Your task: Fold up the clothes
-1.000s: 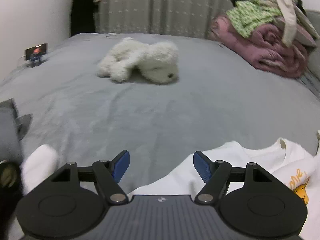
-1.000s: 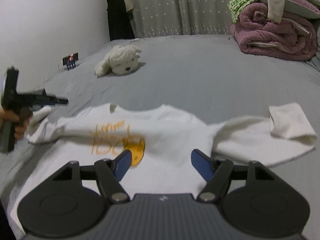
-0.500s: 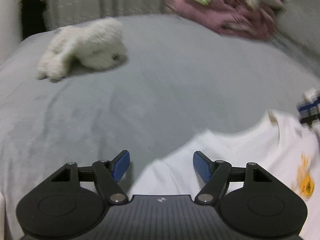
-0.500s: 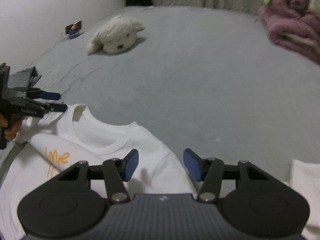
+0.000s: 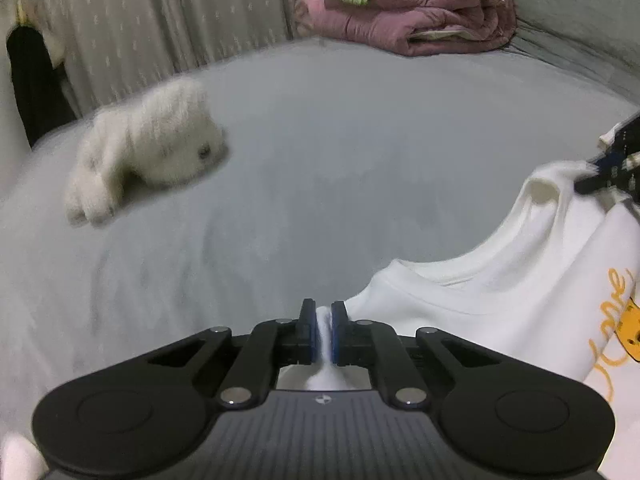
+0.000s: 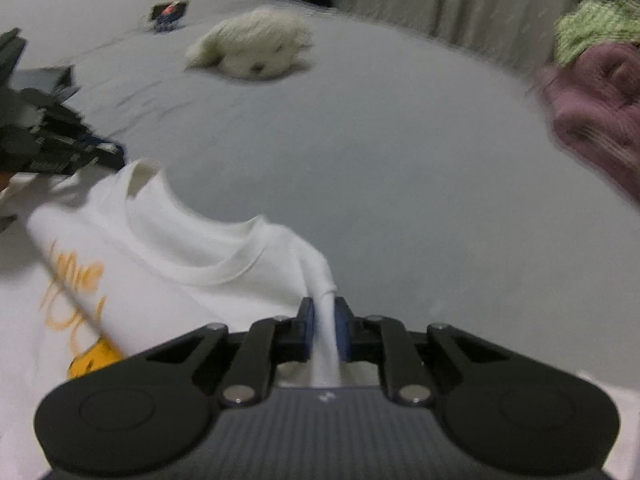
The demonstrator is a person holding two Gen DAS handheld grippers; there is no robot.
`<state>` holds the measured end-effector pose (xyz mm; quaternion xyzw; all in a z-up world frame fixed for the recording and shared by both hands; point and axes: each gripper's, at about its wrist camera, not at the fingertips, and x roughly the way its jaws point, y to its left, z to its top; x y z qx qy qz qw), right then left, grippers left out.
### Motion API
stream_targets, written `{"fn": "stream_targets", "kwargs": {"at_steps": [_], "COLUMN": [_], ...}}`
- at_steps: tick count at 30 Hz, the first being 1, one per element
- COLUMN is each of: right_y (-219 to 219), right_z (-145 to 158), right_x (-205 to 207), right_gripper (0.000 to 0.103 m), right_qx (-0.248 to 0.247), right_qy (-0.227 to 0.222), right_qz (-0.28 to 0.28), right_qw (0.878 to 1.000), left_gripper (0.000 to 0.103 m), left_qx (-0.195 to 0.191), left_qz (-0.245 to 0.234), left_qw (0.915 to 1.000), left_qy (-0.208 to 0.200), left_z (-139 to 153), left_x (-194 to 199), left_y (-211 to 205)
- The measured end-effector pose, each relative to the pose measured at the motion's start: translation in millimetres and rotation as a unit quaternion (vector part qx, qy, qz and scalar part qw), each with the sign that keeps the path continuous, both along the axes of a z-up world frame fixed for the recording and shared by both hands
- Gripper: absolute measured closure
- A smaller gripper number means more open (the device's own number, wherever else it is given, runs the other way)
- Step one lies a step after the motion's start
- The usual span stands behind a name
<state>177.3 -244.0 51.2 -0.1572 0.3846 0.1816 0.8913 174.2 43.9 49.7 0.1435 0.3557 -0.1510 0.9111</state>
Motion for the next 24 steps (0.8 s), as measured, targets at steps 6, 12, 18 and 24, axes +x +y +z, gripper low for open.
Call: {"fn": "stream_targets", "kwargs": {"at_steps": [6, 12, 18, 24], "right_y": [14, 18, 7, -6], "right_z": [20, 15, -30, -25], "right_x": [14, 40, 77, 72], "right_gripper": [0.092, 0.092, 0.091, 0.067], "right_qx": [-0.062, -0.095, -0.074, -0.034], "right_qy": [-0.102, -0.12, -0.048, -0.044], "right_qz": [-0.034, -0.057, -0.095, -0.142], "right_qw": [0.992, 0.987, 0.992, 0.988], "left_gripper": [0.097, 0.097, 0.091, 0.08], "left_qx": [-0.005, 0.07, 0.102, -0.003], "left_qz": [0.038, 0.038, 0.054, 0.116], "left_qw": [0.9962, 0.9904, 0.9915, 0.9916], "left_qy": [-0.078, -0.113, -0.06, -0.058], "left_z": [37, 23, -19, 7], "left_x": [20, 64, 94, 93], "left_y": [-11, -47, -63, -29]}}
